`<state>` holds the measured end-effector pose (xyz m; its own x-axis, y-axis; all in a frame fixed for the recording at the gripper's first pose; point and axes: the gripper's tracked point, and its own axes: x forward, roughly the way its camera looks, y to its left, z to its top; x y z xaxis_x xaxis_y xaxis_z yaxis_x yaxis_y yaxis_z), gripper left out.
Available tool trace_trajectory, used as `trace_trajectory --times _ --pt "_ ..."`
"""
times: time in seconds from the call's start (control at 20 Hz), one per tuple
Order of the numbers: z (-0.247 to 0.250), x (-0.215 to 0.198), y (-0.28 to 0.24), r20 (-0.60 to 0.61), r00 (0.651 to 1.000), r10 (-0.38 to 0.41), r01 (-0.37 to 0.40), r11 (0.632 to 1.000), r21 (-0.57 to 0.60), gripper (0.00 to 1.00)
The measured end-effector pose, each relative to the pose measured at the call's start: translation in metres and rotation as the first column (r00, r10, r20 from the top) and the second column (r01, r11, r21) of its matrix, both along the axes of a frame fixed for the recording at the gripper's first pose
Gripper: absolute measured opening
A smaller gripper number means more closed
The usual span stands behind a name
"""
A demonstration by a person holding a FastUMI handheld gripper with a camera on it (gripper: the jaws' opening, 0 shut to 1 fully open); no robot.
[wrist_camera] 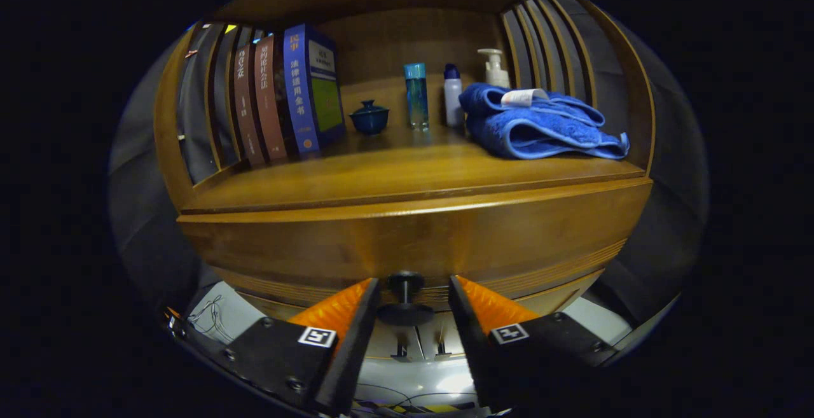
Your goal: Pull open the drawer, take out the items inside it, and place them on the countertop above the cabinet.
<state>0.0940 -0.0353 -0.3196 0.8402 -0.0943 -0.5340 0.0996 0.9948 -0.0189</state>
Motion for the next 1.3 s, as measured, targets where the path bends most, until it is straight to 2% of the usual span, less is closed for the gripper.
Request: trace_trajectory --times 0.1,0.3,0.35,0.75,1.3 --pt "0.002 -0.002 0.003 -0.001 1.000 0.010 -0.010 1.000 -0.011 0.58" --pt "-0.005 0.002 0.001 -0.017 1.000 0.020 -0.020 1.000 -0.013 0.45" --pt "-0.001 -0.002 0.003 -0.025 0.999 0.023 -0.023 1.000 -0.015 0.36" --pt "-0.001 -0.013 0.002 -0.069 0.997 0.024 -0.026 0.999 -0.032 0.36" --pt "0.011 -0.123 0.011 -0.167 0.985 0.040 -0.033 0.999 0.043 0.36"
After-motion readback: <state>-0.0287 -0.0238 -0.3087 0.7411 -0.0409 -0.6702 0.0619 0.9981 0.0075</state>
